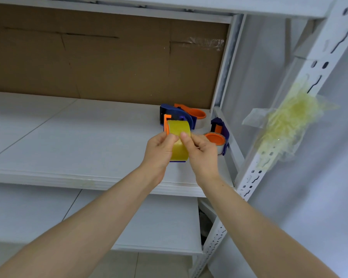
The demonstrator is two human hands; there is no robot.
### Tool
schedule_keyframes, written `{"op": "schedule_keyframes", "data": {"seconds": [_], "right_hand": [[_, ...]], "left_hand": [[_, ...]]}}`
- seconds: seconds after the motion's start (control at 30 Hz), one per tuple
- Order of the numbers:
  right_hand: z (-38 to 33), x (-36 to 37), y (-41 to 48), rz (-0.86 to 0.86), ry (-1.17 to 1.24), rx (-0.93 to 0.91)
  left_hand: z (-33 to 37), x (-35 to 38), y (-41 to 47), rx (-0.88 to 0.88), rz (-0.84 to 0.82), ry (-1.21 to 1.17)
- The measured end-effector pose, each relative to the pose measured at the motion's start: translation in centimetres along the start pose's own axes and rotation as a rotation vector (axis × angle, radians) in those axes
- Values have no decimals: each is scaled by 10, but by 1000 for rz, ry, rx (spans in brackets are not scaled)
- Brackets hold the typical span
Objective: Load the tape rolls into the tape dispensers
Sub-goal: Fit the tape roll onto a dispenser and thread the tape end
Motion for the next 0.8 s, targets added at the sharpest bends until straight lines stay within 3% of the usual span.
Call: {"op": "schedule_keyframes", "data": {"seconds": [0.2,0.37,0.43,0.57,0.8], "right_hand": [[10,4,-6,-85,-132,-73],[21,1,5,-2,255,336],[17,3,7,-34,175,277],[8,5,0,-107,-48,-30],[14,7,-9,-162,-192,-123]], "left_hand": [[-2,-4,0,-50,34,-70],[-6,-7,0,-28,24,-29],[-6,-8,0,3,32,-2],[-3,-13,2,33,76,30],[-9,-15,4,-57,85,0]]}}
Point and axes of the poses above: each hand's wrist, its own y-axis towards the middle knuckle, its own x-axis out of the palm, z = x × y, the point moved 5 cm from there along y, towards the middle knuckle, and after that the axes turned 11 degrees about y, right-handed, at the moved point
